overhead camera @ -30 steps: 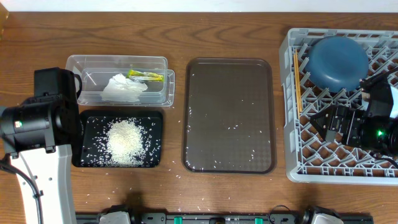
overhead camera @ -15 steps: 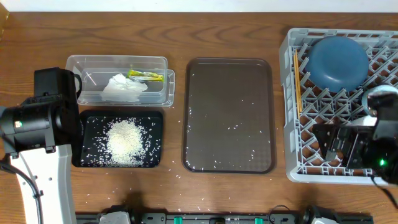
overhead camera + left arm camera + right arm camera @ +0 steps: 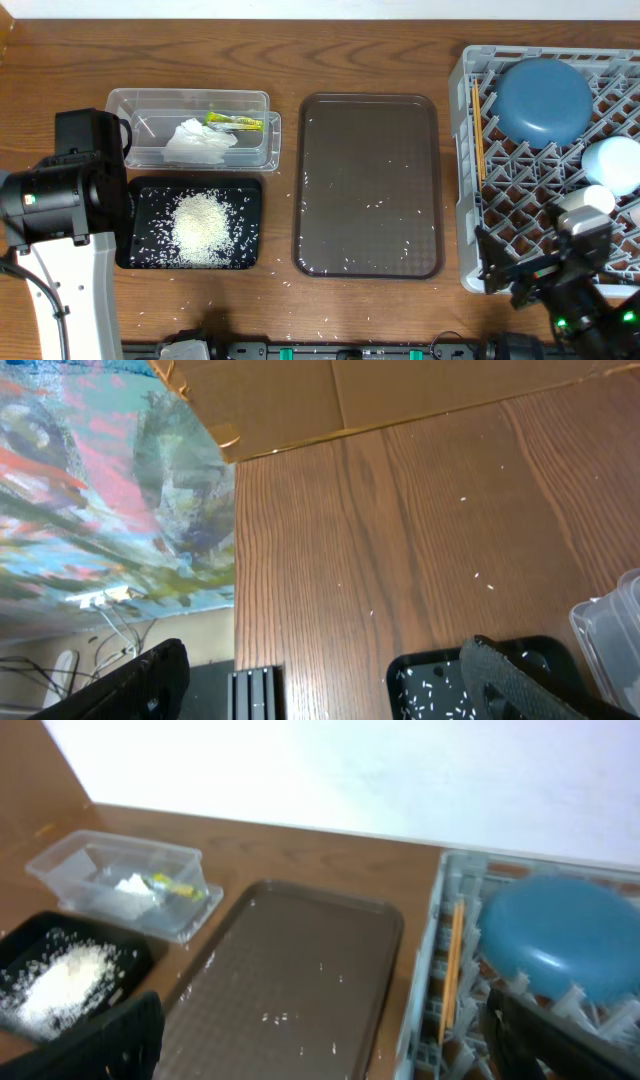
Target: Sort waste into correct bins and load items into the dishwasher rack
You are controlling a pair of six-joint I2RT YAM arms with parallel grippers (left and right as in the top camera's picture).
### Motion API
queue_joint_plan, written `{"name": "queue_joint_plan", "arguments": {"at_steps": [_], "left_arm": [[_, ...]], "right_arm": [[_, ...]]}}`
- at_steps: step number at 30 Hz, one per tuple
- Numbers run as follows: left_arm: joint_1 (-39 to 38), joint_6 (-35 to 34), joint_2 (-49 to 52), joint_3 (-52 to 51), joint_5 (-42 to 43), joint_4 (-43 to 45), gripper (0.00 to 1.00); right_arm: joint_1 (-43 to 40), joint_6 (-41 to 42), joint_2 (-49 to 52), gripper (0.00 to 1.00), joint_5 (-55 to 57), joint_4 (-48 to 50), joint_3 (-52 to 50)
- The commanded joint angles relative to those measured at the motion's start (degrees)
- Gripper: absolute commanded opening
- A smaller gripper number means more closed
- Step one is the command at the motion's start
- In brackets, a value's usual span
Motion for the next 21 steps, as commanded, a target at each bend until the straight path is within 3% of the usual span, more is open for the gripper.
{"name": "queue_joint_plan", "arguments": {"at_steps": [1, 10, 21], "left_arm": [[0.24, 0.09, -0.11, -0.02, -0.72, -0.59, 0.89], [0.24, 0.09, -0.11, -0.02, -0.72, -0.59, 0.89], [0.24, 0.09, -0.11, -0.02, -0.72, -0.59, 0.89]], "right_arm": [[2.8, -0.44, -6.47, 0.99, 0.33, 7.04, -10.82], [7.04, -0.42, -17.53, 0.99, 0.33, 26.75, -30.69], [8.17, -0.2, -24.59, 0.99, 0.35, 39.69, -44.28]]}}
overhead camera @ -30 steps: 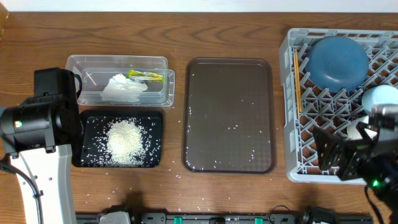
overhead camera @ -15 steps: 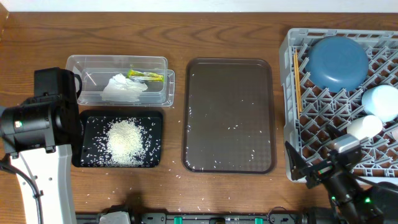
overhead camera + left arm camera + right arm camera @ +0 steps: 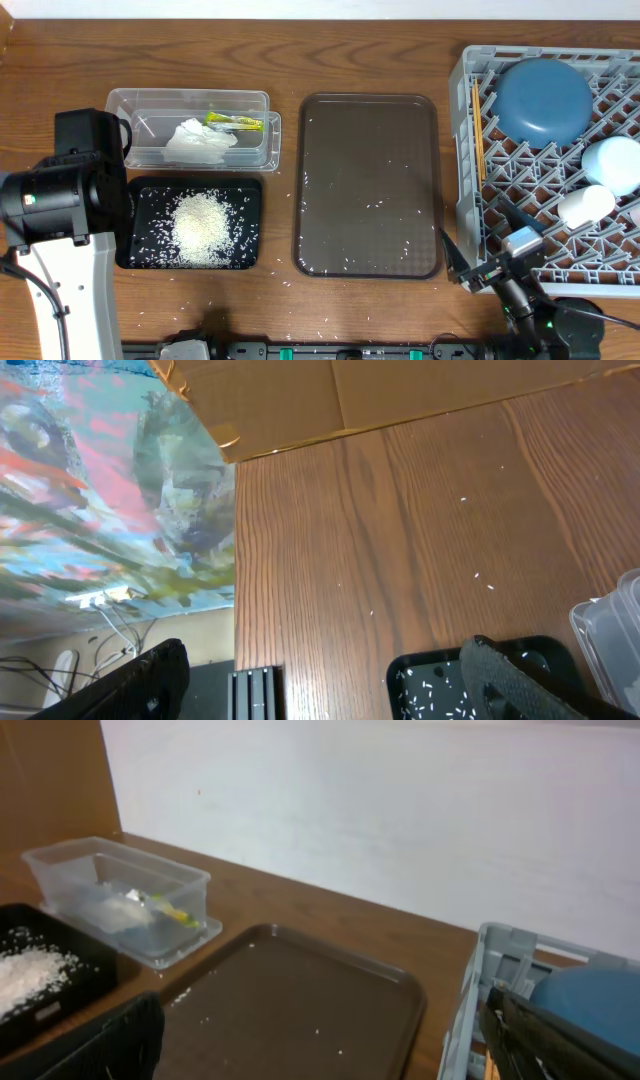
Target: Sort waste into correct bins and load items into the dishwasher rack
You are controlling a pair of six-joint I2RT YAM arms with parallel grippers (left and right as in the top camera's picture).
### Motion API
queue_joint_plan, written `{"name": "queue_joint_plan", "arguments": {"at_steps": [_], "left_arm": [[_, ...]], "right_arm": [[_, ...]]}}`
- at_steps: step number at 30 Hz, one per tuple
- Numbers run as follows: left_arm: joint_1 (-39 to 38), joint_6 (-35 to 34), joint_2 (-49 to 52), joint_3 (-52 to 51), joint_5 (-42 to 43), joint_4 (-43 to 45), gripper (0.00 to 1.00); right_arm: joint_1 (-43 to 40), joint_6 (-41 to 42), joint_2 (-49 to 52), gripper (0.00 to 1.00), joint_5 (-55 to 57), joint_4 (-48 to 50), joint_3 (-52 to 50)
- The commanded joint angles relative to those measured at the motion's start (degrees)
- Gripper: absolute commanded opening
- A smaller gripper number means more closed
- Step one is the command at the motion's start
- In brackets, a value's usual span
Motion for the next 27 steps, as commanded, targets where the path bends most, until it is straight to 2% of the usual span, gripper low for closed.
{"name": "queue_joint_plan", "arguments": {"at_steps": [1, 15, 22, 27], "left_arm": [[0.24, 0.11, -0.11, -0.02, -0.7, -0.59, 0.89], [0.24, 0.09, -0.11, -0.02, -0.7, -0.59, 0.89], [0.26, 0.09, -0.11, -0.02, -0.7, -0.59, 0.89], [0.26, 0.09, -0.11, -0.02, -0.7, -0.59, 0.89]], "right_arm": [[0.5, -0.07, -1.27, 0.99, 0.17, 3.02, -3.39], [2.58, 0.02, -1.27, 0.99, 3.3, 18.82, -15.17], [3.19, 0.37, -1.27, 0.99, 6.03, 18.14, -15.13], [3.19, 0.35, -1.27, 0.99, 7.72, 14.05, -15.13]]}}
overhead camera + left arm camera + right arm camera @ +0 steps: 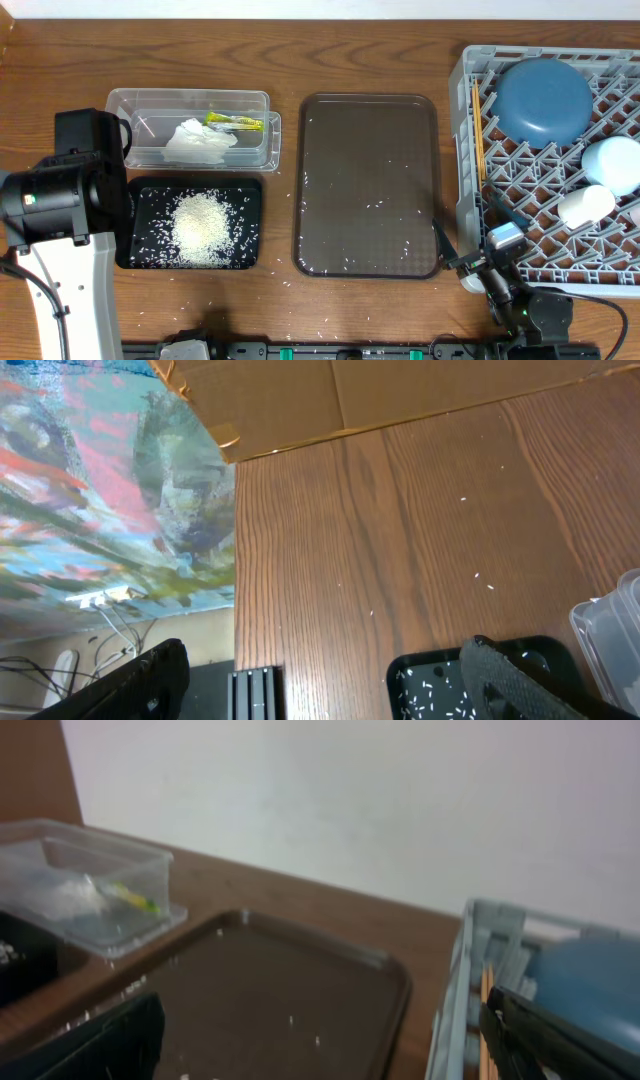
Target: Sort waste into correct bins and load items into the dishwasher rack
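Observation:
The grey dishwasher rack [466, 180] stands at the right and holds a blue bowl [545, 100], two white cups [612, 165] and orange chopsticks [478, 130]. A clear bin [190, 155] holds a white napkin and a yellow wrapper. In front of it lies a black tray [140, 250] with a pile of rice. The brown serving tray [368, 130] in the middle carries only scattered grains. My right gripper [476, 236] hangs open and empty at the rack's front left corner, facing across the tray [280, 990]. My left gripper [320, 690] is open and empty over the table's far left.
Loose rice grains dot the table in front of the trays. A cardboard sheet [400, 390] and a painted surface [100, 490] lie beyond the table's left edge. A white wall [350, 800] runs behind the table. The left arm's body [60, 200] stands beside the black tray.
My right gripper has moved a little to the left and lower, near the front edge by the rack's corner. It is still open. The left arm has not moved.
My right gripper was open over the front right part of the rack. Then it was at the rack's front left corner, and now it sits slightly further left and lower. The left gripper stayed open and still throughout.

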You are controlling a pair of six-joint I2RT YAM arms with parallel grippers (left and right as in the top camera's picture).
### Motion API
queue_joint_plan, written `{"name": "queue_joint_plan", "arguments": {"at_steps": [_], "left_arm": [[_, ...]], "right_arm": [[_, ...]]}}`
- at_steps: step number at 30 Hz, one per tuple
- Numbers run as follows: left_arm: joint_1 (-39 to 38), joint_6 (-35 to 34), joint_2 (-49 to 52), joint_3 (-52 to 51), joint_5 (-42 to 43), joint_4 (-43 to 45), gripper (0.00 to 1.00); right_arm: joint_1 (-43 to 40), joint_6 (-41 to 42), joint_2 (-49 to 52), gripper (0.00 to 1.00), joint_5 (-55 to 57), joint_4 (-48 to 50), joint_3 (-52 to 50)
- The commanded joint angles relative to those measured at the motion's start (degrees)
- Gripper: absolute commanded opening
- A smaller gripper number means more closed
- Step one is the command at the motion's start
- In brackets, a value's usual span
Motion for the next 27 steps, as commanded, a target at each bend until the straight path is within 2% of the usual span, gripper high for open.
{"name": "queue_joint_plan", "arguments": {"at_steps": [1, 27], "left_arm": [[0.24, 0.09, -0.11, -0.02, -0.7, -0.59, 0.89], [0.24, 0.09, -0.11, -0.02, -0.7, -0.59, 0.89]], "right_arm": [[1.18, 0.35, -0.39, 0.99, 2.27, -2.34, -0.09], [1.51, 0.13, -0.39, 0.99, 4.46, -4.11, -0.09]]}}
